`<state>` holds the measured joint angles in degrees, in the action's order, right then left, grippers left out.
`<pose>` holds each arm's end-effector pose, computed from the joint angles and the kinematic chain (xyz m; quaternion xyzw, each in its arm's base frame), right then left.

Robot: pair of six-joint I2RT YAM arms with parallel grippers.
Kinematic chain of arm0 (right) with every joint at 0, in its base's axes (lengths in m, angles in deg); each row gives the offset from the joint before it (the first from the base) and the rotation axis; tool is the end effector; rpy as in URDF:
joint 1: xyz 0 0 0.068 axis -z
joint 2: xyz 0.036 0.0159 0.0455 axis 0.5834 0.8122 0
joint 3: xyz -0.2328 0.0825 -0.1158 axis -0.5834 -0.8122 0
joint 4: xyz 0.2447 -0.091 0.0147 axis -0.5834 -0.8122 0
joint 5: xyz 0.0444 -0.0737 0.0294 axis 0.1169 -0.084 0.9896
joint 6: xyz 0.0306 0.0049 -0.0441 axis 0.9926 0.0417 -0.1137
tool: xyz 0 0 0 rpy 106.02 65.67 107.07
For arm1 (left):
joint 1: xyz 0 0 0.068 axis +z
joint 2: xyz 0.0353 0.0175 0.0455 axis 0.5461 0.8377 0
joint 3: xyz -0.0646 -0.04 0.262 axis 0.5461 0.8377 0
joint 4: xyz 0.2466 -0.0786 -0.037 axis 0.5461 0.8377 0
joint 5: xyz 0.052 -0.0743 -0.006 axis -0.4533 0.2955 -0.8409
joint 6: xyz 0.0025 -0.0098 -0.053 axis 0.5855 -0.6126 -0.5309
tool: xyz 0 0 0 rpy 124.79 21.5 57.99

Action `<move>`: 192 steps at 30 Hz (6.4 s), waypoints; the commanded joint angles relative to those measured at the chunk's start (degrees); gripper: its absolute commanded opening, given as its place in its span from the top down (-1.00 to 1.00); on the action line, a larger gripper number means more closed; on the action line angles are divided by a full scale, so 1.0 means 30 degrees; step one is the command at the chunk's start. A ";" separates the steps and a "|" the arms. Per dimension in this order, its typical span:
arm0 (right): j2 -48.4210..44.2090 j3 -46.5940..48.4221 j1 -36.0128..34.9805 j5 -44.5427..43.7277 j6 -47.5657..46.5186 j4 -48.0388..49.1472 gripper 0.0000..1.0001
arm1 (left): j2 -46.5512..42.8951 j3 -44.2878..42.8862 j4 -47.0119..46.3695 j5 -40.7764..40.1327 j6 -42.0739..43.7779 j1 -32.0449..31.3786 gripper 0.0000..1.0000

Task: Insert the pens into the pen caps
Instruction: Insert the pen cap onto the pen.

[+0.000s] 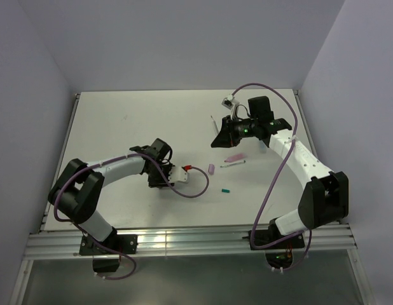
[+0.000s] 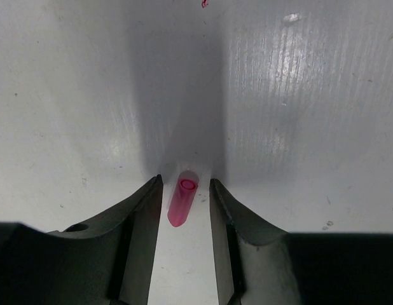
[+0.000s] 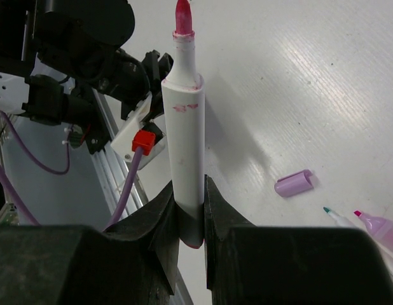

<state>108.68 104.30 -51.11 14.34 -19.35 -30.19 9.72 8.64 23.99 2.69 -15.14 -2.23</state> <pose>0.2901 0.1092 0.3056 -0.2913 0.7898 0.4449 0.3057 0.2280 -0.1719 0.1585 0.7169 0.6747 -0.0940 0.1483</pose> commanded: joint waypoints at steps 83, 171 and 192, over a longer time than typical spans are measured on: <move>0.0596 0.9805 -0.9508 -0.4812 0.1108 0.2232 1.00 | -0.9574 -0.4623 -2.6573 1.2787 -4.0517 0.8350 0.99; 0.1886 1.2619 -1.0007 0.0994 0.3393 0.4488 1.00 | -1.0539 -0.3068 -3.1565 1.4984 -4.2548 0.9343 -0.41; 0.2296 1.2677 -1.0358 -0.2468 0.2426 0.2994 1.00 | -0.8814 -1.0510 -1.6614 1.2112 -3.3604 0.9670 -0.62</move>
<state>116.88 141.32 -81.58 8.04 -10.63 -21.30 -17.34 -19.99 -30.35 39.76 -119.55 27.86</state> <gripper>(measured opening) 0.224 0.819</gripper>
